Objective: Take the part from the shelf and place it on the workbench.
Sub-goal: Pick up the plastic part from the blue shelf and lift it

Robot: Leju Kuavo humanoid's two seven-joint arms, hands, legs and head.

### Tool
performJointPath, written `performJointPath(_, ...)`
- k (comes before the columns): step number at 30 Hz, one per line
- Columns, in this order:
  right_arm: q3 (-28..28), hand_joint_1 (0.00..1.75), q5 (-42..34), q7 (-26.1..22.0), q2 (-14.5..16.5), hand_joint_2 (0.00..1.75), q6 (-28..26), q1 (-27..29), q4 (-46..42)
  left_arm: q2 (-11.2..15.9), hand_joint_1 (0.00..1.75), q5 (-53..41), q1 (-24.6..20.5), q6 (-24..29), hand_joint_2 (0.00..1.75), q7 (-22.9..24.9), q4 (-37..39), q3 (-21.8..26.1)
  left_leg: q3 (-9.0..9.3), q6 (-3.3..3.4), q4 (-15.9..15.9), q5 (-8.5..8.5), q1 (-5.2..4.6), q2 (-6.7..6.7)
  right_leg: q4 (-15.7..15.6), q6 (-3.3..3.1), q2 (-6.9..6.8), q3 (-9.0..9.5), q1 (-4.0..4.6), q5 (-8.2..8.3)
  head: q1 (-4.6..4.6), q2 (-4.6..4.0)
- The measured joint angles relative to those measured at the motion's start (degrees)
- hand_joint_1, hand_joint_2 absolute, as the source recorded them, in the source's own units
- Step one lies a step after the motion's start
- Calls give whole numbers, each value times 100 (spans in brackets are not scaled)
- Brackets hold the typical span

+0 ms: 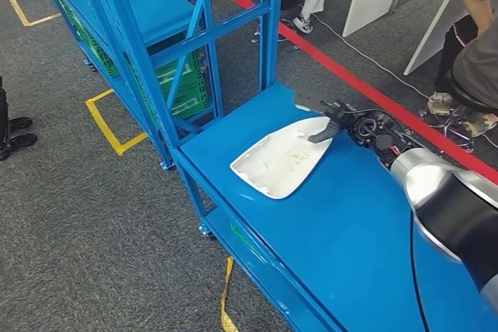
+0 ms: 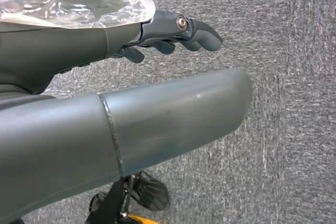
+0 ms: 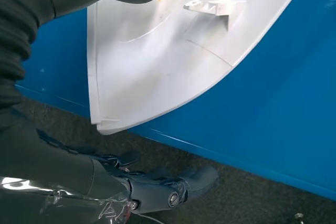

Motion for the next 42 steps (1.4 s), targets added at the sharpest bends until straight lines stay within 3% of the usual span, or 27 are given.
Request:
performJointPath(22,-319,0,121,118,67,175,120,87,92,-34,0,-54,-33,35,0,16,0,0,0,0,0,0,-3,0,0,0,0,0,1,0,0,0)
performJointPath(23,-326,10,121,119,73,175,129,87,98,-35,0,-54,-34,35,0,16,0,0,0,0,0,0,-3,0,0,0,0,0,1,0,1,1)
performJointPath(26,-334,114,121,120,85,175,183,89,108,-36,0,-55,-34,36,0,16,0,0,0,0,0,0,-3,0,0,0,0,0,1,0,1,1)
performJointPath(27,-336,141,121,117,91,175,199,91,111,-36,0,-56,-34,36,0,15,0,0,0,0,0,0,-3,0,0,0,0,0,1,0,0,0)
performJointPath(28,-339,139,120,114,99,175,209,92,117,-36,0,-56,-34,37,0,15,0,0,0,0,-1,0,-3,0,0,0,0,0,1,0,0,1)
performJointPath(32,-356,175,114,93,135,175,239,95,143,-36,0,-56,-33,39,0,11,0,0,0,0,-1,0,-3,0,0,0,0,0,1,0,0,0)
performJointPath(42,-419,175,101,87,206,175,282,111,197,-36,0,-51,-30,50,0,-3,0,0,-1,0,-1,0,-3,0,0,0,0,1,1,0,0,1)
